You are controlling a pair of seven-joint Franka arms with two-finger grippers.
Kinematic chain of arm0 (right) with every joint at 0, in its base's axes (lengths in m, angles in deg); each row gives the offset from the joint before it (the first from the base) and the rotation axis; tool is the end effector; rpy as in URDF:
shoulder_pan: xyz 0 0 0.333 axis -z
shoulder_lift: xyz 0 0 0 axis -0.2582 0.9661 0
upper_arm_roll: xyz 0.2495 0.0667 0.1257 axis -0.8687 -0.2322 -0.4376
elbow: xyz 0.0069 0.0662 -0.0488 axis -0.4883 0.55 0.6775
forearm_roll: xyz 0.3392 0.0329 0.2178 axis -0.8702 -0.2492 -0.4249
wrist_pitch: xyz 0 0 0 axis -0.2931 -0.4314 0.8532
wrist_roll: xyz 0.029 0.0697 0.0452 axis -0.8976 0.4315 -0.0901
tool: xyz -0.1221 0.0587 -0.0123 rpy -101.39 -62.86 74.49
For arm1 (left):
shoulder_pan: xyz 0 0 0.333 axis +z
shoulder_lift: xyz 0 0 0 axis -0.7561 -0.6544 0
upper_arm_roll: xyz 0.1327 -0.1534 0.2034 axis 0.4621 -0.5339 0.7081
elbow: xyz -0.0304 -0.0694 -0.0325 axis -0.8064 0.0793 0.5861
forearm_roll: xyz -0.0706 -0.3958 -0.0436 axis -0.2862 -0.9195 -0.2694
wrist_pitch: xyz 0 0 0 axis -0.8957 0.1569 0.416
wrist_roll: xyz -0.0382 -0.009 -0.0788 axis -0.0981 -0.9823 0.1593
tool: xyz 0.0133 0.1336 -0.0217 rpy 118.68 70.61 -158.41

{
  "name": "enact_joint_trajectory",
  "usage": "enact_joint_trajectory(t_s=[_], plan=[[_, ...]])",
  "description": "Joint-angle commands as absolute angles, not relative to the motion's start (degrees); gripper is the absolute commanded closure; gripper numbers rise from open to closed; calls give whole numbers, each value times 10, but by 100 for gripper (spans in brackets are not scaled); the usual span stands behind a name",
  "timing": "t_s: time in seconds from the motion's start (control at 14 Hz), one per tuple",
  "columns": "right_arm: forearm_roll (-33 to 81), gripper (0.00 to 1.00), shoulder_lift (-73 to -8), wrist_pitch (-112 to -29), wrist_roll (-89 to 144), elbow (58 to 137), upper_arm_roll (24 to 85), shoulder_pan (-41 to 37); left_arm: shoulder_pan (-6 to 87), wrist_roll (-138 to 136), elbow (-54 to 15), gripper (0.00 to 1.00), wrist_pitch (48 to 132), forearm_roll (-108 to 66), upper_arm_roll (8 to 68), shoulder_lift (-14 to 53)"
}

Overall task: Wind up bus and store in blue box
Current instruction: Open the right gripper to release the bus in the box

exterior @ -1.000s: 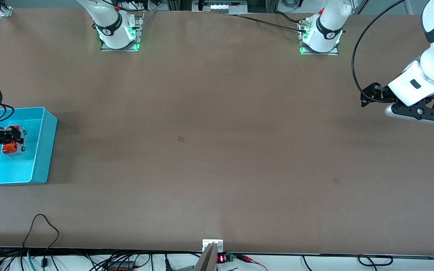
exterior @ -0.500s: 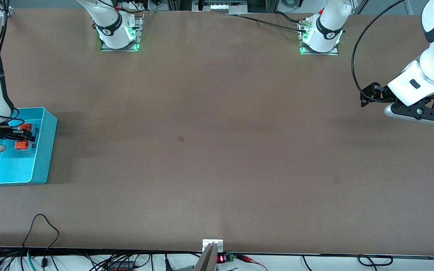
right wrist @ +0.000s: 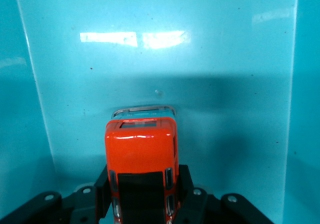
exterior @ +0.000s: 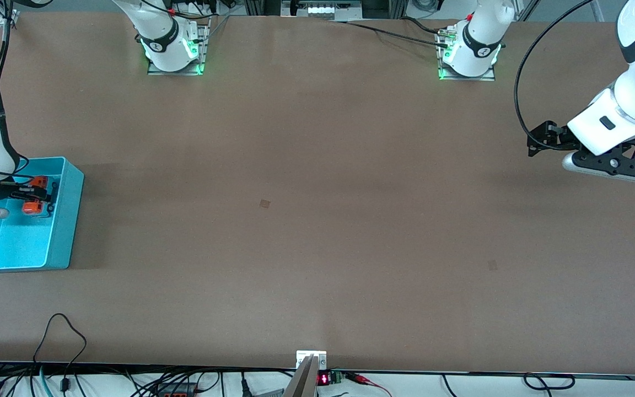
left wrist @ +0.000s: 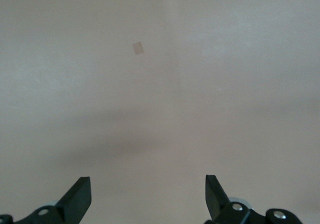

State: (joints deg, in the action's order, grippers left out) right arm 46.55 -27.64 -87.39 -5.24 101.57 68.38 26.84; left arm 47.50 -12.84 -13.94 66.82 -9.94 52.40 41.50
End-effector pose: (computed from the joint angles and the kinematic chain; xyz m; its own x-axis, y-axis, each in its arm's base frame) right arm 0.5490 -0.3202 0.1437 0.9969 -0.0161 -0.0765 -0.0181 -0.9995 -0.0260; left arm 0.5802 -0.0489 0.5026 0.9811 -0.1827 -0.0642 -0.1846 -0.9825 -0.0243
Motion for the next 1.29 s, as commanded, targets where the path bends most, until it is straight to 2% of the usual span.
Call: enact_joint_trajectory(t_s=[0.0,0.07,0.14,0.5,0.71,1.21], plan=[[453,64,-263,-881,-53,1008,682,271,476,-123,-128,0,659,-90,525,413],[453,27,-262,-882,-53,1007,682,271,476,-123,-128,0,659,-90,525,413],[452,0,-263,-882,-53,1007,681,271,477,-123,-128,0,658,-90,525,414],[433,0,-284,-859,-46,983,679,266,476,-123,-128,0,652,-90,525,414],[440,0,-305,-784,-43,934,677,256,476,-123,-128,0,653,-90,524,414],[528,0,-432,-617,-41,895,672,214,475,-123,-128,0,653,-90,524,414]])
